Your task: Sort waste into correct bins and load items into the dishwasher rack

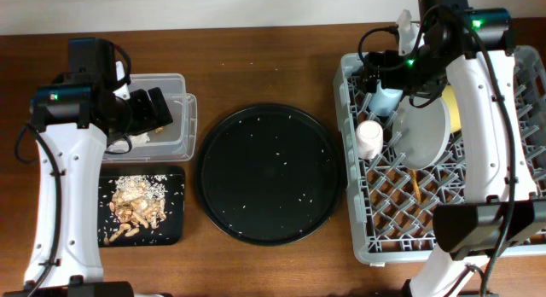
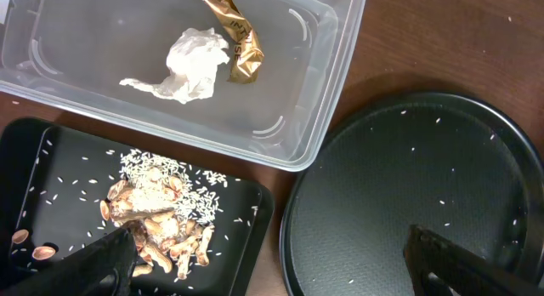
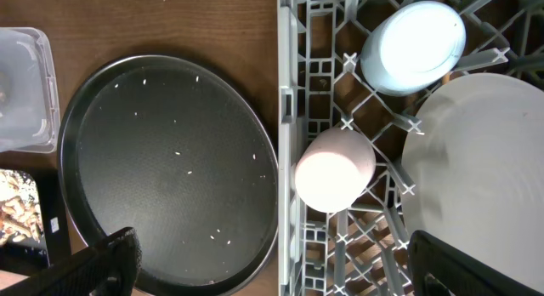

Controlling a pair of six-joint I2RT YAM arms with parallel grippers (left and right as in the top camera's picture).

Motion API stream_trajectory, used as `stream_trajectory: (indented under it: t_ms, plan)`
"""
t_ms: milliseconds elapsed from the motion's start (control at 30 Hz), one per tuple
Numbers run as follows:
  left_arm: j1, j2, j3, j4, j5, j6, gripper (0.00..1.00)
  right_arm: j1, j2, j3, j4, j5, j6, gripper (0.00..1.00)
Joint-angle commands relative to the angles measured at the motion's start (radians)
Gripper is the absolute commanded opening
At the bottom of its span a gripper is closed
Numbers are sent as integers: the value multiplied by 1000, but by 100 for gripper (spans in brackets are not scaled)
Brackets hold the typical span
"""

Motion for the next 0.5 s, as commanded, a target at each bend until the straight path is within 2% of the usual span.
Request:
stream_trajectory:
  t_ms: [0, 300, 467]
  plan:
    - [-1, -8, -1, -1, -8, 0, 100, 61, -44, 16, 0, -16, 3, 99]
    - [-1, -8, -1, -1, -8, 0, 100, 253, -302, 16, 0, -16, 3, 98]
    - [-1, -8, -1, -1, -8, 0, 100, 282, -553, 16, 12, 48, 3, 98]
